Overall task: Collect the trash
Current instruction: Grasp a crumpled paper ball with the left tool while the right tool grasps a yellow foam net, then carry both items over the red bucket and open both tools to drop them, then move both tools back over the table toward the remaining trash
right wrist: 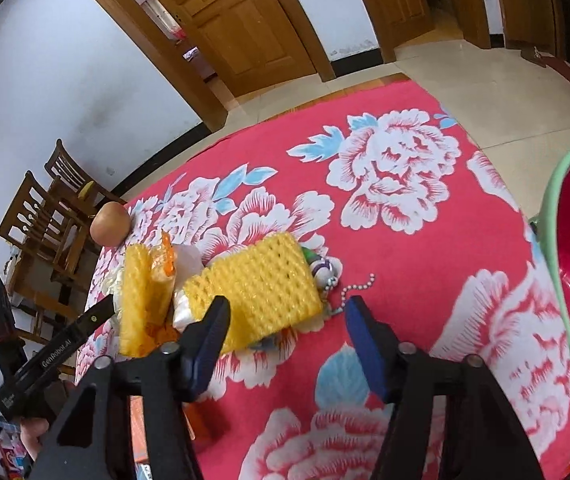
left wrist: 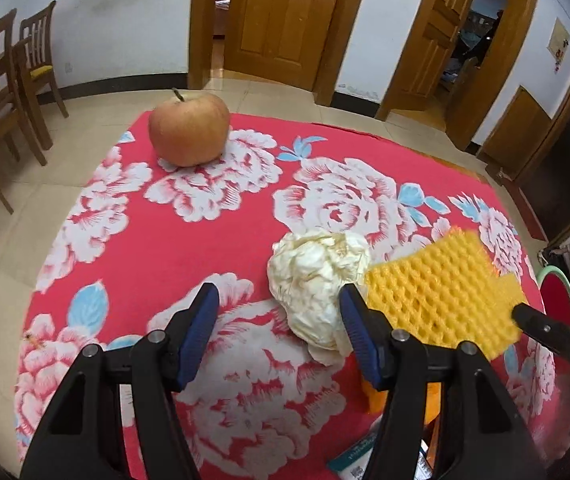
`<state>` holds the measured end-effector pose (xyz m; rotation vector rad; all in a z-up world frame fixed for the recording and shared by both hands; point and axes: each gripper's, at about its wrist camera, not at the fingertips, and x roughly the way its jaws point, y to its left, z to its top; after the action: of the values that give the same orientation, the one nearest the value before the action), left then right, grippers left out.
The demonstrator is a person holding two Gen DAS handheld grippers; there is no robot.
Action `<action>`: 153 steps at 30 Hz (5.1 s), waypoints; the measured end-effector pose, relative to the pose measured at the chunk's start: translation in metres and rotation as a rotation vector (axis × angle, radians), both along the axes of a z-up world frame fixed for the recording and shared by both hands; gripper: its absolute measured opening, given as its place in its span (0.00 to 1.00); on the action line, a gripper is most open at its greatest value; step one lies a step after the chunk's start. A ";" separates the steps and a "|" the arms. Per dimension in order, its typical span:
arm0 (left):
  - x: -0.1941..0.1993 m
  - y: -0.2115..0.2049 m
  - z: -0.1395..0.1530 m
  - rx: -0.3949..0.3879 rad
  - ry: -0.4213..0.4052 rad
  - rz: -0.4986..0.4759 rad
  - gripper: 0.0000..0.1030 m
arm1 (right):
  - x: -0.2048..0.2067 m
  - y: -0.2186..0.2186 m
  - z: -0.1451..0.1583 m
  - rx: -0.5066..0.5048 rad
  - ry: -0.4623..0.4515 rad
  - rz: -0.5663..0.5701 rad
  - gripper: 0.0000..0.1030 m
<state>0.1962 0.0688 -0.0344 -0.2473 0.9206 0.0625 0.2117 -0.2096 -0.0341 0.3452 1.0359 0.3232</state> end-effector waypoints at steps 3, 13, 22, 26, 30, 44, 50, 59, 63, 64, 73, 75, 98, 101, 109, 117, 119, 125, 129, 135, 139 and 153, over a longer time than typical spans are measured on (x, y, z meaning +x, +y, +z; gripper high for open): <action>0.003 -0.001 -0.003 -0.018 -0.002 -0.013 0.61 | 0.001 0.001 -0.006 0.006 0.003 0.011 0.52; 0.004 -0.005 -0.010 -0.150 -0.001 -0.052 0.32 | -0.005 0.001 0.000 0.069 -0.031 0.042 0.14; -0.014 -0.006 0.013 -0.131 -0.055 -0.051 0.31 | -0.026 -0.002 0.020 0.127 -0.095 0.067 0.13; -0.031 -0.010 0.028 -0.122 -0.087 -0.061 0.31 | -0.039 -0.003 0.033 0.138 -0.137 0.078 0.13; -0.044 -0.014 0.039 -0.127 -0.105 -0.075 0.31 | -0.052 -0.005 0.042 0.139 -0.159 0.077 0.13; -0.083 -0.042 0.072 -0.125 -0.155 -0.151 0.31 | -0.094 -0.025 0.078 0.115 -0.274 0.049 0.12; -0.094 -0.059 0.077 -0.134 -0.154 -0.191 0.31 | -0.113 -0.039 0.093 0.112 -0.321 0.034 0.13; -0.110 -0.087 0.086 -0.134 -0.156 -0.246 0.31 | -0.134 -0.067 0.099 0.112 -0.345 -0.013 0.12; -0.114 -0.105 0.088 -0.143 -0.147 -0.273 0.31 | -0.139 -0.081 0.096 0.125 -0.342 -0.041 0.13; -0.114 -0.110 0.088 -0.145 -0.145 -0.283 0.31 | -0.139 -0.085 0.095 0.126 -0.341 -0.047 0.13; -0.112 -0.152 0.090 -0.149 -0.133 -0.354 0.31 | -0.144 -0.118 0.090 0.116 -0.338 -0.106 0.13; -0.108 -0.164 0.090 -0.149 -0.130 -0.374 0.31 | -0.145 -0.128 0.088 0.123 -0.338 -0.129 0.13; -0.052 -0.329 0.057 -0.076 -0.066 -0.624 0.31 | -0.147 -0.249 0.044 0.011 -0.253 -0.465 0.13; -0.043 -0.348 0.044 -0.064 -0.039 -0.646 0.31 | -0.145 -0.265 0.032 0.002 -0.226 -0.511 0.13; -0.020 -0.391 0.016 -0.033 0.018 -0.692 0.34 | -0.137 -0.299 0.009 -0.019 -0.169 -0.592 0.16; -0.013 -0.399 0.011 -0.016 0.020 -0.664 0.54 | -0.140 -0.314 0.010 -0.022 -0.182 -0.615 0.37; -0.013 -0.397 0.013 -0.017 0.013 -0.654 0.54 | -0.142 -0.316 0.012 -0.024 -0.184 -0.617 0.38; -0.015 -0.387 0.021 -0.018 -0.004 -0.641 0.54 | -0.145 -0.313 0.017 -0.003 -0.194 -0.613 0.41; -0.021 -0.378 0.032 -0.025 -0.021 -0.631 0.54 | -0.151 -0.309 0.024 0.017 -0.205 -0.602 0.44; -0.037 -0.358 0.052 -0.038 -0.055 -0.612 0.58 | -0.167 -0.290 0.043 0.032 -0.246 -0.574 0.54; -0.049 -0.342 0.062 -0.032 -0.071 -0.595 0.59 | -0.176 -0.273 0.053 0.034 -0.254 -0.553 0.57; -0.083 -0.245 0.083 -0.031 -0.078 -0.450 0.59 | -0.191 -0.198 0.064 0.069 -0.245 -0.410 0.59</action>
<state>0.1130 -0.1761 0.0489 -0.0665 0.8812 -0.3748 0.0208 -0.4078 0.0299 0.5548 0.6944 0.0290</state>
